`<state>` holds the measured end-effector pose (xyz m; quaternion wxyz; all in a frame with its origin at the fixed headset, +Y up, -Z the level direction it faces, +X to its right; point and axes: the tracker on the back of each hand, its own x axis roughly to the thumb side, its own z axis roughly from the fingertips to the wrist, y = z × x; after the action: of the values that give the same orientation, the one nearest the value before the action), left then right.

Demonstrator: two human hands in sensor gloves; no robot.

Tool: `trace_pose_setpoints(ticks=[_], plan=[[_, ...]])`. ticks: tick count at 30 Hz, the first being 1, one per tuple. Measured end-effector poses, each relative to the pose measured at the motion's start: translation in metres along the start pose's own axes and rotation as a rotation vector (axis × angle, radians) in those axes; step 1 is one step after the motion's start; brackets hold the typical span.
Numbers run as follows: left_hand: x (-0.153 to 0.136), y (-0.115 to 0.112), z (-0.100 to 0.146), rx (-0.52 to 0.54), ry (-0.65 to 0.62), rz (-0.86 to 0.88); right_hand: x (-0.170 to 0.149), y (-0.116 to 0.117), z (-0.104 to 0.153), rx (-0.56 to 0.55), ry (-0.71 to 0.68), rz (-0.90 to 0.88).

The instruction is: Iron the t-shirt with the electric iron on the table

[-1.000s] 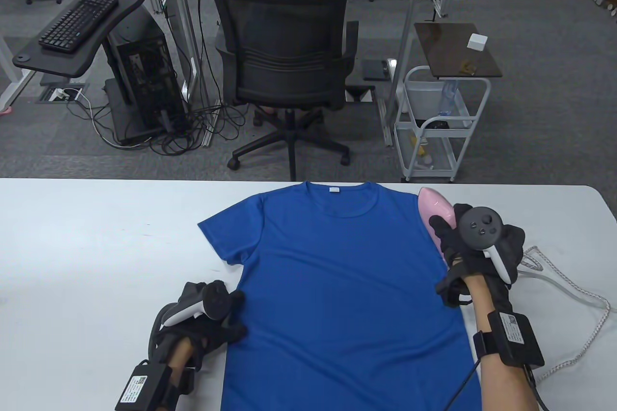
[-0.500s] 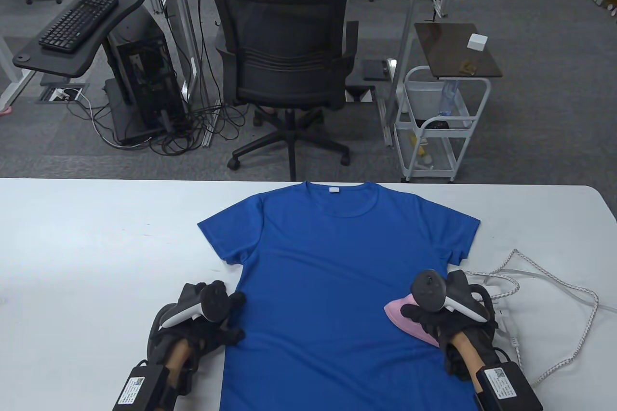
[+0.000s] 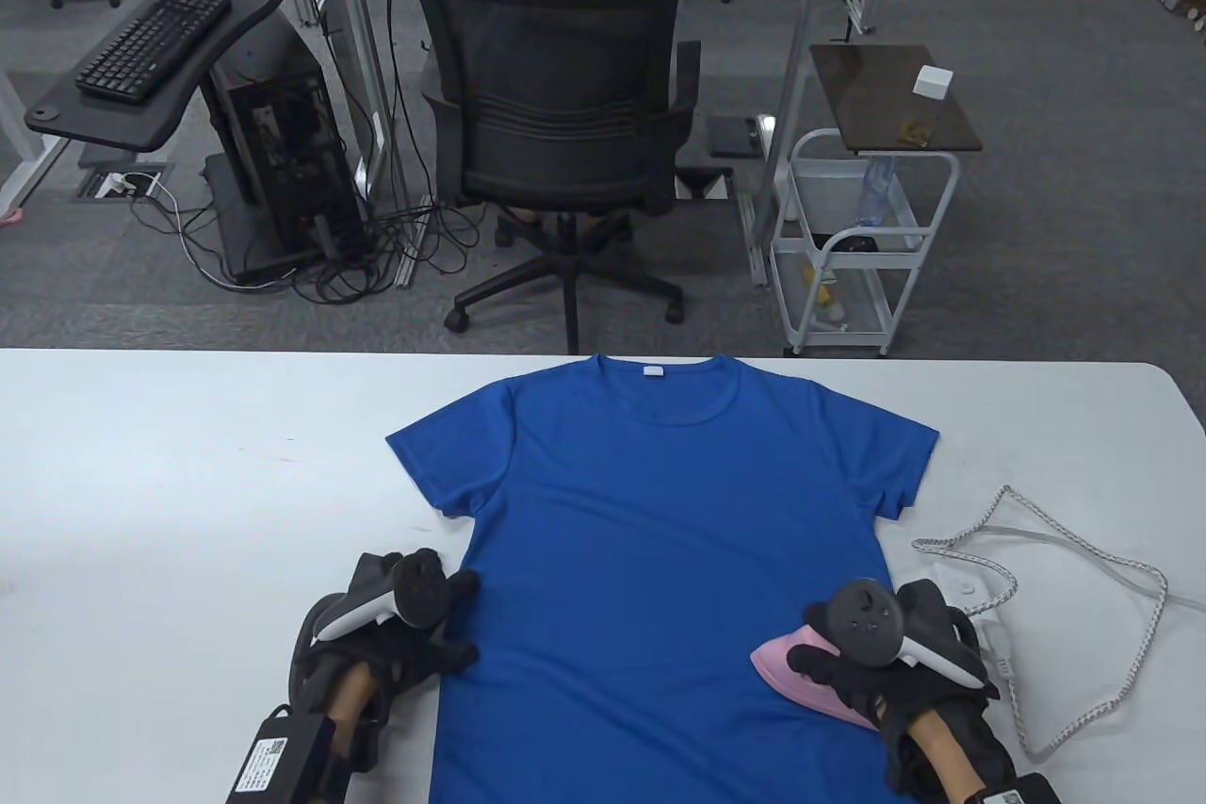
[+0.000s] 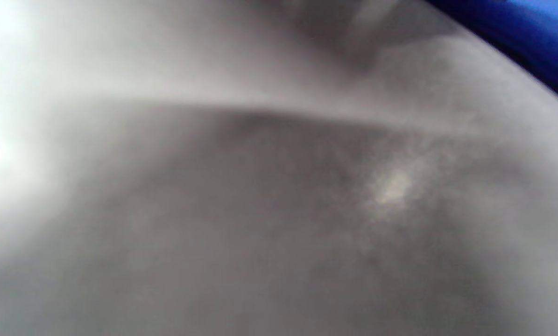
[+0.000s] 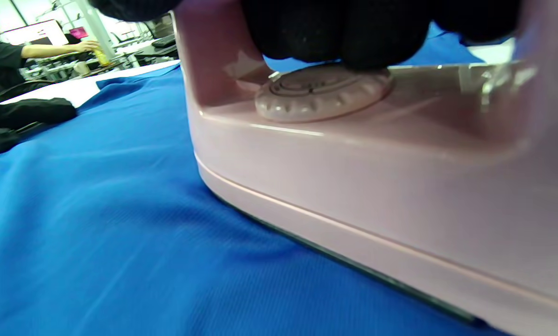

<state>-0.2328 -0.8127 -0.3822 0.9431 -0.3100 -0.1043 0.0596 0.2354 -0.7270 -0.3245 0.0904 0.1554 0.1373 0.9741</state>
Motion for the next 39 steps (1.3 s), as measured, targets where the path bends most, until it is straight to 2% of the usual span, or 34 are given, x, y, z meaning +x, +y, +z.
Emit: trace_pose_setpoints(ticks=[5,15,20,27,31,39], plan=[[0.000,0.000,0.000,0.010,-0.006,0.001,0.004,0.004,0.015,0.083,-0.062,-0.054],[-0.001,-0.001,0.001,0.019,-0.012,0.003,0.008,0.001,0.024,0.196,-0.111,-0.051],[-0.001,-0.001,0.001,0.016,-0.012,0.003,0.005,-0.002,0.027,0.201,-0.125,-0.088],[-0.001,-0.001,0.001,0.009,-0.009,0.001,0.010,-0.001,0.020,0.104,-0.122,-0.020],[-0.001,-0.001,0.001,0.005,-0.008,0.002,0.017,0.000,0.011,0.017,-0.055,-0.007],[-0.001,0.000,0.001,-0.004,-0.004,-0.002,0.037,-0.001,-0.018,-0.084,0.059,0.047]])
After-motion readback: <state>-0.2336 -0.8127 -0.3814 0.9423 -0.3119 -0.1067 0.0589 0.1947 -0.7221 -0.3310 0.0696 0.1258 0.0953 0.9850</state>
